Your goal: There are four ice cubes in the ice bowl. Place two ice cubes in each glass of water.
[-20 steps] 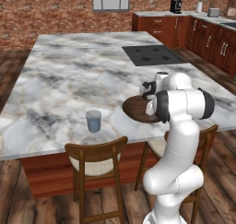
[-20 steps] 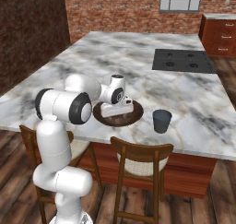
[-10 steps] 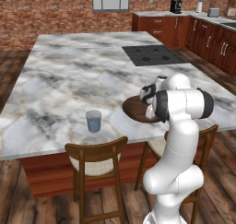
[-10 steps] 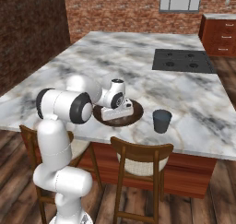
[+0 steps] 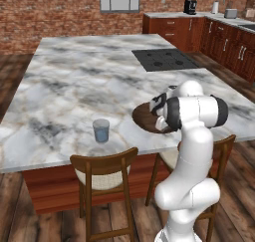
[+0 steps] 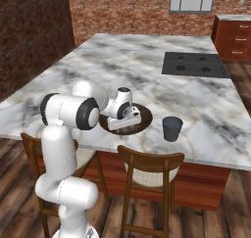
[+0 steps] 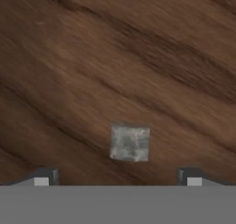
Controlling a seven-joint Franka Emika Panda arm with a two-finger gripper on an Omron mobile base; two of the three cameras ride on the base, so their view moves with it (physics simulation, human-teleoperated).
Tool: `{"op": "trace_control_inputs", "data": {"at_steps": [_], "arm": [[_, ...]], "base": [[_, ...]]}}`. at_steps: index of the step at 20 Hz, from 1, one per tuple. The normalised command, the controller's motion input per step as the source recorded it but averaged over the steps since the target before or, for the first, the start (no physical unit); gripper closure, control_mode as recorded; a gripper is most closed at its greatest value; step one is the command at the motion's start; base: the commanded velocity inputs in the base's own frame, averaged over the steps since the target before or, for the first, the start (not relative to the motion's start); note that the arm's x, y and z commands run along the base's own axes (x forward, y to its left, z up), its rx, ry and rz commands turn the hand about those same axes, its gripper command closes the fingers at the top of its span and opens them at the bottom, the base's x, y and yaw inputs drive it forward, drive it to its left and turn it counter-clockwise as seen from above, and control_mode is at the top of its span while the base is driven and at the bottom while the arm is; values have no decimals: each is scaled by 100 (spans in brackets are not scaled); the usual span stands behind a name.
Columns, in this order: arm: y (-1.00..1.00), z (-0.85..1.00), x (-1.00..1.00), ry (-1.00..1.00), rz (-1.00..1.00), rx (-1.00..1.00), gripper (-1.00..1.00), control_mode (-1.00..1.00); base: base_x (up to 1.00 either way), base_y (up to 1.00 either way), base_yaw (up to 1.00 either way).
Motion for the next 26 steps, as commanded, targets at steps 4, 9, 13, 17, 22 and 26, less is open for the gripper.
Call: {"op": "trace_control_inputs", "data": {"at_steps": [4, 9, 13, 17, 22, 26], "arm": [[1, 0, 19, -2, 0, 0, -100, -100], [0, 0, 13, -1, 0, 0, -100, -100], [0, -7, 6, -1, 0, 0, -100, -100], [0, -14, 3, -2, 0, 0, -100, -100], [0, -14, 2, -2, 0, 0, -100, -100], [0, -11, 2, -1, 0, 0, -100, -100]], "base": [[0, 0, 0], [0, 0, 0], [0, 0, 0], [0, 0, 0], [0, 0, 0], [0, 0, 0]]}}
